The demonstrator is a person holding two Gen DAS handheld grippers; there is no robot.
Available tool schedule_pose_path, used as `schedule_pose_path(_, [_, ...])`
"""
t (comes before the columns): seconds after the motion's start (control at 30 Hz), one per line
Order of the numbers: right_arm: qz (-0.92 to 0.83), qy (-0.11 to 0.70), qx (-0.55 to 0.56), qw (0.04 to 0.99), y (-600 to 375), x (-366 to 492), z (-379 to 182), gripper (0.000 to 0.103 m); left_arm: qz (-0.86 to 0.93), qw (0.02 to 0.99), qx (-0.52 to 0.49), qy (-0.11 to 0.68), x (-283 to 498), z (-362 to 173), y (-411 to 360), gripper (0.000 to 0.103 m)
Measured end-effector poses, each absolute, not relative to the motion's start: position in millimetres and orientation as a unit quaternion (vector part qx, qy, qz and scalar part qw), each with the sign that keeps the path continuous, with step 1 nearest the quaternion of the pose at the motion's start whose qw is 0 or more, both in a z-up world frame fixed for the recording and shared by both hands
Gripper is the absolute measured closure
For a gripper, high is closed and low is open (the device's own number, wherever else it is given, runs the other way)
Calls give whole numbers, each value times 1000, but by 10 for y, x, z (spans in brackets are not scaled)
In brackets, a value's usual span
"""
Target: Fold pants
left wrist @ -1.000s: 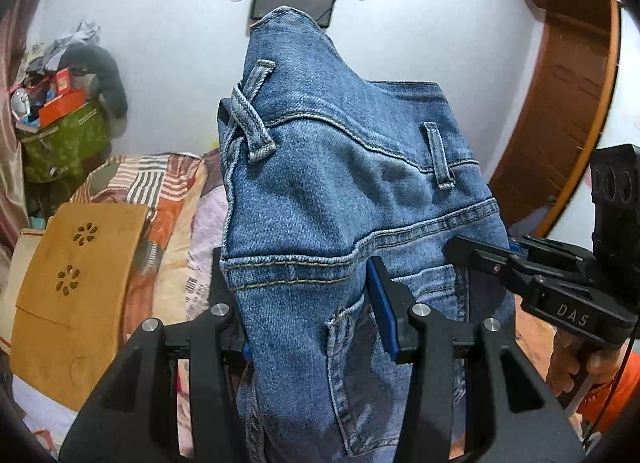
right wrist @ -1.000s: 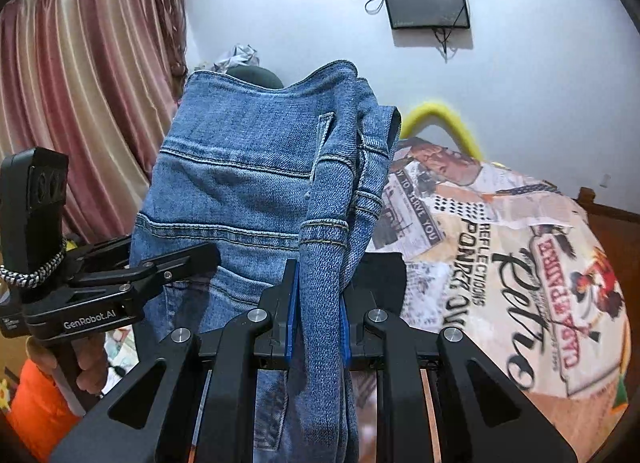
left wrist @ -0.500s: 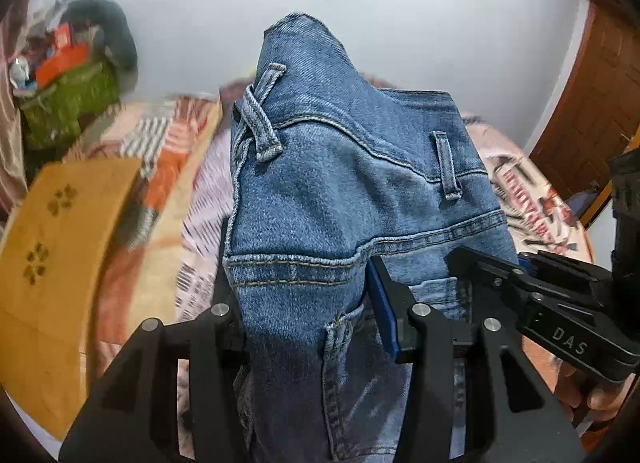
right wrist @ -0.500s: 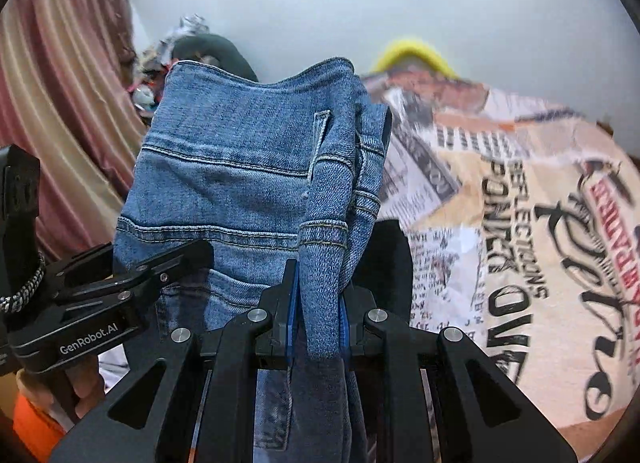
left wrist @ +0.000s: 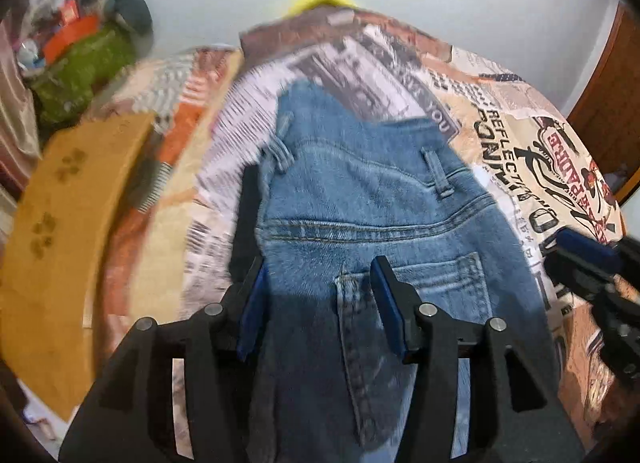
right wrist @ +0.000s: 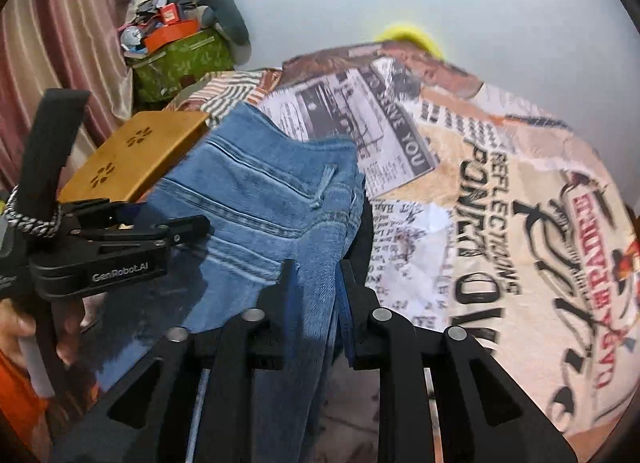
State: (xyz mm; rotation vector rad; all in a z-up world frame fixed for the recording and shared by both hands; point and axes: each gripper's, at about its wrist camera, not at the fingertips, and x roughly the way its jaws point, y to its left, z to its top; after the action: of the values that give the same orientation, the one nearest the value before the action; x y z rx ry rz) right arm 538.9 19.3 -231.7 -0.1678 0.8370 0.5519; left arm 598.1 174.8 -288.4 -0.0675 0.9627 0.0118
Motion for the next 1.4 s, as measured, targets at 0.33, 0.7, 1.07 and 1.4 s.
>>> schedule_pose_path(0.33, [287,303,-63,907,-114,4568,-1164,67,-22,942,-18,335,4741,-1320,1494,52])
schedule_pose_path(0.7, [313,164,-42,935,-550,3081,-64,66,-47,980,-11,194,3055,-108,1094,52])
schedule_pose_path(1.07, [326,110,-2,939,-859,2000,96,66,-18,995,5,93,1579,170,728,49])
schedule_pose_path(1.4, [291,95,-6,952,-921,1667,-48,30,12,998,21,49,992,68,607,1])
